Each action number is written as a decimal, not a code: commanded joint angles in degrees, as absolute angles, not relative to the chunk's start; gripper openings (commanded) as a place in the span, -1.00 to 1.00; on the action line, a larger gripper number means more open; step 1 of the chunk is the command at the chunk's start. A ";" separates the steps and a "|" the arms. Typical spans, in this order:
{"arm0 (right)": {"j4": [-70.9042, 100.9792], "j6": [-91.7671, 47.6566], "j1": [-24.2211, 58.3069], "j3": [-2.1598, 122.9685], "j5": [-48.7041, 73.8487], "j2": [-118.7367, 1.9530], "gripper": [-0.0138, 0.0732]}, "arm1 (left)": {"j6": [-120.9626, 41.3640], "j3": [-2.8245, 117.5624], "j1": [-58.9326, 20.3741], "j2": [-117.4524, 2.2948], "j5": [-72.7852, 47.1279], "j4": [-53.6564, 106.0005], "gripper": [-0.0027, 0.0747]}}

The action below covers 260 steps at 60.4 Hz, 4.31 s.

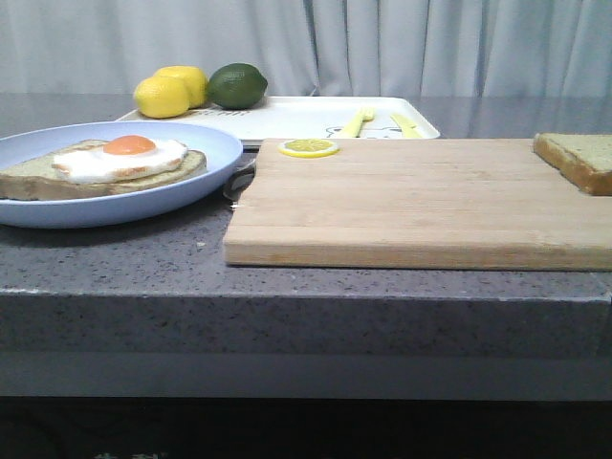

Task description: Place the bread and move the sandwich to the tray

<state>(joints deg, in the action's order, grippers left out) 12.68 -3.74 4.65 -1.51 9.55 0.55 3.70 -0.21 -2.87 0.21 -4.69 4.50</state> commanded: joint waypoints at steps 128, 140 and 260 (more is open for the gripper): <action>22.15 -13.40 -21.05 67.97 52.15 -81.10 0.68 | 3.87 29.86 -2.82 -25.30 -14.56 -2.87 0.54; 36.55 -24.47 -27.57 75.12 63.87 -90.59 0.68 | 3.87 29.86 -2.82 -25.30 -14.56 -2.87 0.54; 74.47 -25.34 -14.16 81.74 75.31 -89.55 -0.86 | 3.87 29.86 -2.82 -25.30 -14.56 -2.87 0.54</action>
